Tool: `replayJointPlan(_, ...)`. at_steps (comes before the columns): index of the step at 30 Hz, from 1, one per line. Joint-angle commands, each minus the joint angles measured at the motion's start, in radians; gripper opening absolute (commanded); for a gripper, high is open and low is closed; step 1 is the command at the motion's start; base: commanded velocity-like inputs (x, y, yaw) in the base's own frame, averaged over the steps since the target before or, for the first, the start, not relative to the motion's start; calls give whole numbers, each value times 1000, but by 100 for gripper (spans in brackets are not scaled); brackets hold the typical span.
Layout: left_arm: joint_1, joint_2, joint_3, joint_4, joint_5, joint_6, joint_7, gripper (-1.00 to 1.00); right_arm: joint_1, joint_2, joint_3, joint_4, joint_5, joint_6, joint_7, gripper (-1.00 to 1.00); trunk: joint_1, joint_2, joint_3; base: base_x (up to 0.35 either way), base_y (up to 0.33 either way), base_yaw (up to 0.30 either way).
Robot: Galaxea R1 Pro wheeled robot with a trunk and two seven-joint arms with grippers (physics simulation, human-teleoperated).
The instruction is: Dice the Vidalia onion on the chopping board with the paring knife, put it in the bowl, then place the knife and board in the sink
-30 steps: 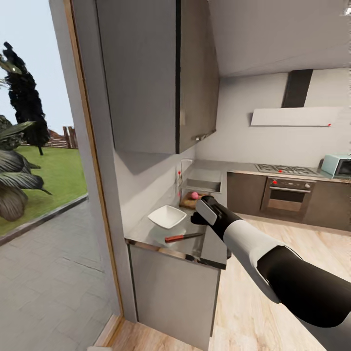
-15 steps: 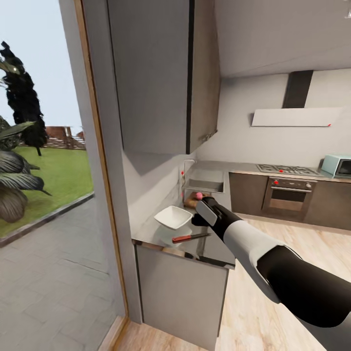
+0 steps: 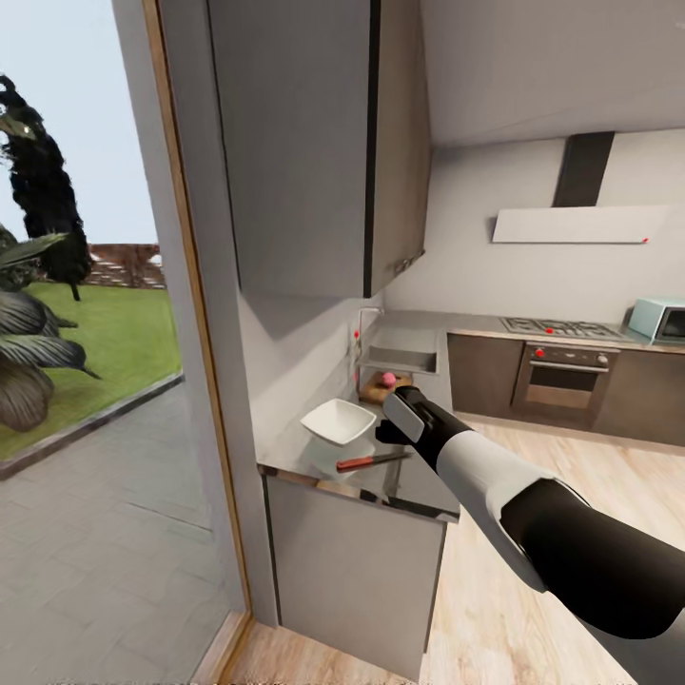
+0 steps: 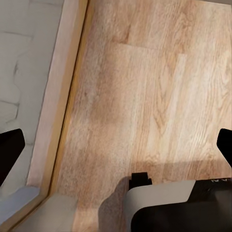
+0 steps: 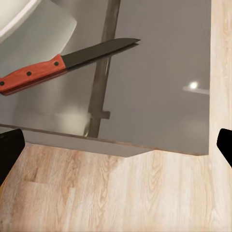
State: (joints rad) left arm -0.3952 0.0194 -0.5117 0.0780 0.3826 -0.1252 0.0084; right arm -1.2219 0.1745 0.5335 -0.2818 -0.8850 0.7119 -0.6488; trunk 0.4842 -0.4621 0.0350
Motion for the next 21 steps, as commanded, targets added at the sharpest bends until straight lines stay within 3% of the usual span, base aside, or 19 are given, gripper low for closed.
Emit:
replayJointPlan(1,-1,-1,-8,3,7,-5,0,100,-1,0,5,0,-6,3,-6,100,0,-1,-2,0,0,0)
replayJointPlan(21,1,-16,-8,3,7,34,-1,100,-1,0,5,0,-6,5,-6,100,0,-1,-34,0,0,0)
